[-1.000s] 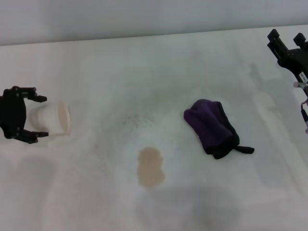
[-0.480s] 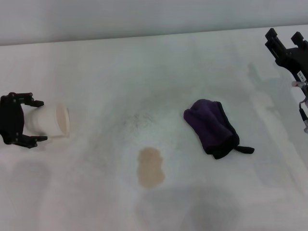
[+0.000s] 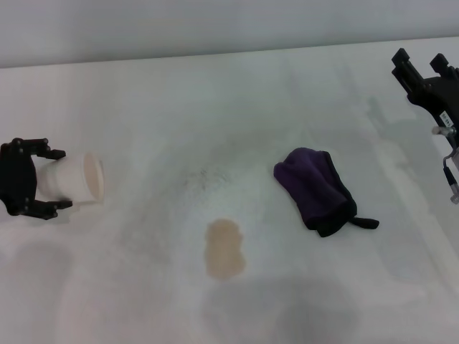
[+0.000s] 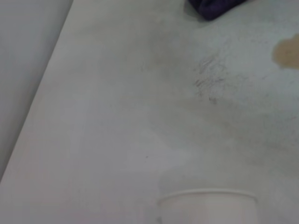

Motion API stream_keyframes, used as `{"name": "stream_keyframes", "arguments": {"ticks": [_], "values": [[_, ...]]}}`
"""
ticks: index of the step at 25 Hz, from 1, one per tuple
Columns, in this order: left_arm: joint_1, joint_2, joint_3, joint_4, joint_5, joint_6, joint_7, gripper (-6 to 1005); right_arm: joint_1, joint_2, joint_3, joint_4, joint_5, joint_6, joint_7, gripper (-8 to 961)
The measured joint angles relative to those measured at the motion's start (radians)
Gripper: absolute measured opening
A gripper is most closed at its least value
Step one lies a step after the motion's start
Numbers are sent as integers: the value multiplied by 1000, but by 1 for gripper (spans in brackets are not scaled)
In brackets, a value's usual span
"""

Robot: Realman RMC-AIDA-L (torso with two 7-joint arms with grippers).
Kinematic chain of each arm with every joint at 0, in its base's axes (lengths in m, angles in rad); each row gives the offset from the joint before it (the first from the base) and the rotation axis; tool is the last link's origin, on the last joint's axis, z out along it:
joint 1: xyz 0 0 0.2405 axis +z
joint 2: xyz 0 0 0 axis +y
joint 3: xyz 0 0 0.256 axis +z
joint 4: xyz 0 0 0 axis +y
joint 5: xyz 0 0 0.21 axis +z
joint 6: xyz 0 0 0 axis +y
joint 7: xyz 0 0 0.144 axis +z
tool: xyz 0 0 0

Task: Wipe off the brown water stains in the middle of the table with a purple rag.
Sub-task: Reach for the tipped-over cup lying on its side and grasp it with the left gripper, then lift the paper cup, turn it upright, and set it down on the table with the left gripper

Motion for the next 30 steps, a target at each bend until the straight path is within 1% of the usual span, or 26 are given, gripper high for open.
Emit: {"name": "stream_keyframes", "arguments": {"ticks": [9, 10, 12, 13, 14, 16, 18, 19, 22, 23, 24, 26, 27, 28, 30], "values": [[10, -2, 0, 0, -16, 0, 1, 826, -5, 0, -2, 1, 0, 9, 1, 857], [12, -2, 0, 0, -24, 0, 1, 789, -5, 0, -2, 1, 0, 9, 1, 857], [21, -3, 0, 0, -56, 2, 2, 714, -6, 0, -2, 1, 0, 9, 1, 857], [21, -3, 0, 0, -56, 2, 2, 713, -6, 0, -2, 1, 0, 9, 1, 857], [32, -2, 0, 0, -108, 9, 3, 711, -6, 0, -2, 1, 0, 9, 1, 857], [44, -1, 0, 0, -160, 19, 3, 708, -6, 0, -2, 1, -1, 9, 1, 857], [50, -1, 0, 0, -184, 24, 3, 706, -6, 0, -2, 1, -1, 9, 1, 857], [73, -1, 0, 1, -270, 49, 3, 704, -5, 0, -2, 1, -3, 9, 1, 857], [110, -2, 0, 19, -386, 79, 3, 700, -1, 0, -3, -2, -11, 8, -2, 857], [132, -2, 0, 45, -445, 85, 3, 700, -1, 0, -4, -6, -15, 8, -2, 857], [142, -1, 0, 58, -475, 88, 3, 700, -2, 0, -5, -11, -21, 9, -2, 857], [190, 0, 0, 120, -585, 89, 3, 699, -7, -2, -6, -24, -35, 9, 0, 857], [190, 0, 0, 120, -585, 89, 3, 699, -9, -3, -6, -35, -44, 9, 1, 857], [246, -1, 0, 202, -723, 89, 18, 699, -11, -4, -6, -42, -50, 9, 1, 857], [290, -3, 0, 272, -828, 88, 40, 699, -15, -6, -7, -56, -60, 9, 2, 857]]}}
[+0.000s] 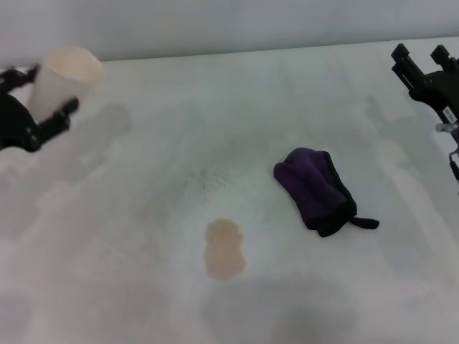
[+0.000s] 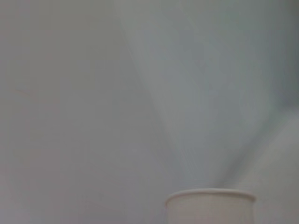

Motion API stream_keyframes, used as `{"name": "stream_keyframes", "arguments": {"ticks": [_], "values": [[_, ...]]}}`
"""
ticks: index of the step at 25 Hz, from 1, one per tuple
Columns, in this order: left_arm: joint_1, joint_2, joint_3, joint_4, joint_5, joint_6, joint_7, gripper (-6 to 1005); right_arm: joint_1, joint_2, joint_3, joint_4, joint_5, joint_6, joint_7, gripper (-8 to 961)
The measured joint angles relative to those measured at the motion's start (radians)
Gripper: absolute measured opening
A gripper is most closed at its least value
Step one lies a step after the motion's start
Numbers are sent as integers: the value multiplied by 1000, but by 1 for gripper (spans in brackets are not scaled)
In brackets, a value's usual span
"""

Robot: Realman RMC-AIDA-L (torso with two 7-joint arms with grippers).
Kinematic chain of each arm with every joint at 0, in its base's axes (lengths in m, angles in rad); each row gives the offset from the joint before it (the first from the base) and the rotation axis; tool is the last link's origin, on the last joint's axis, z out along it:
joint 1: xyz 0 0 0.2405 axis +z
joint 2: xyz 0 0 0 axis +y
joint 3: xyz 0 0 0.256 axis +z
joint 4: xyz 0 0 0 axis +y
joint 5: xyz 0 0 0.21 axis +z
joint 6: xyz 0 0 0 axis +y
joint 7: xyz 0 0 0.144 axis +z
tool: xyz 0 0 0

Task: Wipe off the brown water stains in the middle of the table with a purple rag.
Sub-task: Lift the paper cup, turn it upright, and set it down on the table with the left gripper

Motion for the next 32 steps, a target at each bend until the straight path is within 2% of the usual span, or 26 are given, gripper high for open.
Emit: {"name": "stream_keyframes", "arguments": {"ticks": [1, 2, 5, 6, 16, 22, 26, 32], "values": [[0, 0, 0, 0, 0, 0, 0, 699, -4, -1, 0, -7, -5, 1, 0, 857], [67, 0, -1, 127, -164, -5, 70, 698, -9, -2, -1, -15, -9, 2, 1, 857], [110, -2, -2, 220, -248, -7, 122, 698, -31, -2, -2, -47, -24, 4, 1, 857], [139, -4, -2, 285, -285, -16, 155, 698, -43, -2, -3, -60, -28, 7, 1, 857], [168, -11, -2, 454, -394, -154, 223, 696, -58, -4, -8, -115, -29, 13, 40, 857], [156, -15, -2, 543, -435, -333, 238, 695, -55, -1, -12, -117, -29, 14, 41, 857], [150, -17, -2, 578, -439, -432, 248, 694, -48, 2, -12, -114, -28, 14, 41, 857], [167, -19, -2, 599, -439, -466, 249, 695, -29, 4, -12, -105, -28, 9, 41, 857]]}}
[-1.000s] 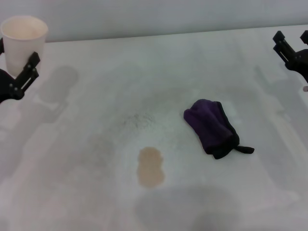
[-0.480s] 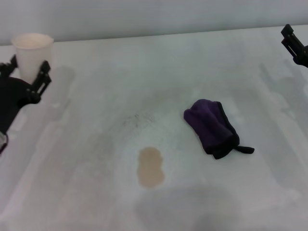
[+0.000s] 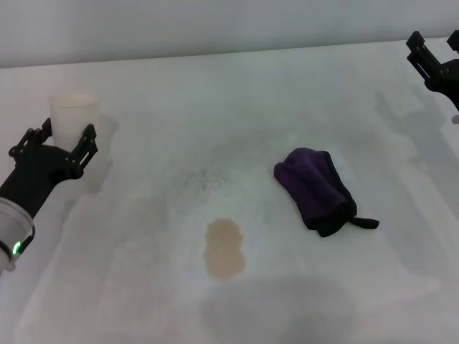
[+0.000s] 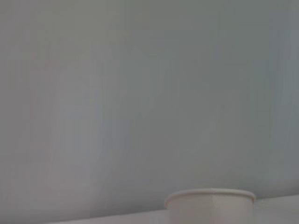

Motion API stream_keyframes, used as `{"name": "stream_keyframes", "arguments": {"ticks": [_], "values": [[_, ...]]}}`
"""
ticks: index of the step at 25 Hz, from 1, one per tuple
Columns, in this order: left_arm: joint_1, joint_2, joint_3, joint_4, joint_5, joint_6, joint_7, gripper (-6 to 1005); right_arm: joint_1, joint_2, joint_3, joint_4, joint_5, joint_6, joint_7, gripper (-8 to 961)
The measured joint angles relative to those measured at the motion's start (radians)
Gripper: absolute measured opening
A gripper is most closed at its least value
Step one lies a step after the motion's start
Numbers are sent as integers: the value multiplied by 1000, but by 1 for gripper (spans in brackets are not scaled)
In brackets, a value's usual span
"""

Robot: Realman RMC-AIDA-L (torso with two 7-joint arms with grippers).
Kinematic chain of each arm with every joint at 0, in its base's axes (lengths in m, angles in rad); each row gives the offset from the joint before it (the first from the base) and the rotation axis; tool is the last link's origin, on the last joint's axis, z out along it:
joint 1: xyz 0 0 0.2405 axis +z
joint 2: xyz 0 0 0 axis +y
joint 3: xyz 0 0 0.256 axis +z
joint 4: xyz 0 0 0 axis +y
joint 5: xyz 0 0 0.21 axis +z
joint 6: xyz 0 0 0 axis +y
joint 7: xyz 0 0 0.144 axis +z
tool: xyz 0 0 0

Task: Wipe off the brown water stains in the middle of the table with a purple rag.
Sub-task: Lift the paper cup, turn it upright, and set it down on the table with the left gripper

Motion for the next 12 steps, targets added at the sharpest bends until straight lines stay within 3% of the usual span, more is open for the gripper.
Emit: {"name": "stream_keyframes", "arguments": {"ticks": [12], "values": [[42, 0, 0, 13, 7, -32, 0, 695, 20, 0, 0, 3, 0, -5, 0, 857]]}}
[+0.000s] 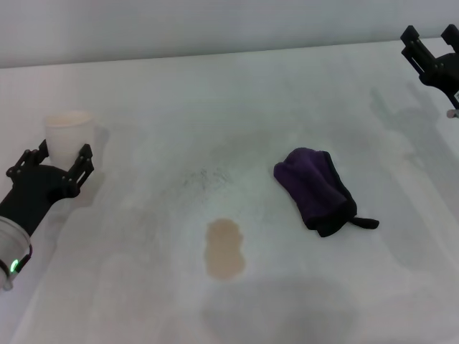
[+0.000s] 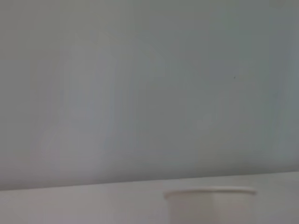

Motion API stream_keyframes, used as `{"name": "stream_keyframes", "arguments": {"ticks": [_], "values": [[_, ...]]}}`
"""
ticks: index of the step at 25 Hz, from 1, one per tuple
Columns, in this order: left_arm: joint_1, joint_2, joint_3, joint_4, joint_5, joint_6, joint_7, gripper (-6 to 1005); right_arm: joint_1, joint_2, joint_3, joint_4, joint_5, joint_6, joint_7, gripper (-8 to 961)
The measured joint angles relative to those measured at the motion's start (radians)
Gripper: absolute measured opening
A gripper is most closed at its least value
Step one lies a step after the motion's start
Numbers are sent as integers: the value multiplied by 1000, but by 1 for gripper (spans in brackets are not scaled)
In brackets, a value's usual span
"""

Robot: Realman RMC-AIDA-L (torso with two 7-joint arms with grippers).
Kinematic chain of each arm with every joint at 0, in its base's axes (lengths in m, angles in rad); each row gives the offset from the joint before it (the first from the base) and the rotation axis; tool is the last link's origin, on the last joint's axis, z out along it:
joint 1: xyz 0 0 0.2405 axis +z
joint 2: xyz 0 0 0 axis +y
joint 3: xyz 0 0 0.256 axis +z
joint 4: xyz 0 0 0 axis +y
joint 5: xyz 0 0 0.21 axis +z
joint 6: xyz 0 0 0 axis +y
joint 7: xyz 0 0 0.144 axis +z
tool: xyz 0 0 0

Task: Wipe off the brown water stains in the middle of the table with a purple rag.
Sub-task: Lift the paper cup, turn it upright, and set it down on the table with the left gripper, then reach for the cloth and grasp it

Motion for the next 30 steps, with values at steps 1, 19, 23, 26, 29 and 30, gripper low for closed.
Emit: {"name": "stream_keyframes", "arguments": {"ticks": [1, 19, 23, 26, 29, 30], "values": [[1, 0, 0, 0, 0, 0, 0, 695, 0, 0, 0, 0, 0, 0, 0, 857], [39, -2, 0, 16, -2, -6, 1, 715, 8, 1, 1, 11, 0, 0, 0, 849], [46, -1, 0, 21, -2, -8, 2, 764, 9, 1, 0, 12, 0, 0, 0, 847], [53, -1, 0, 28, -1, -4, 3, 801, 10, 1, 0, 12, 0, 2, 0, 845], [66, -1, 0, 39, 0, 0, 5, 840, 10, 1, 0, 12, 0, 3, 0, 844], [73, -1, 0, 47, 0, 1, 8, 854, 10, 1, 0, 12, 0, 3, 0, 843]]}}
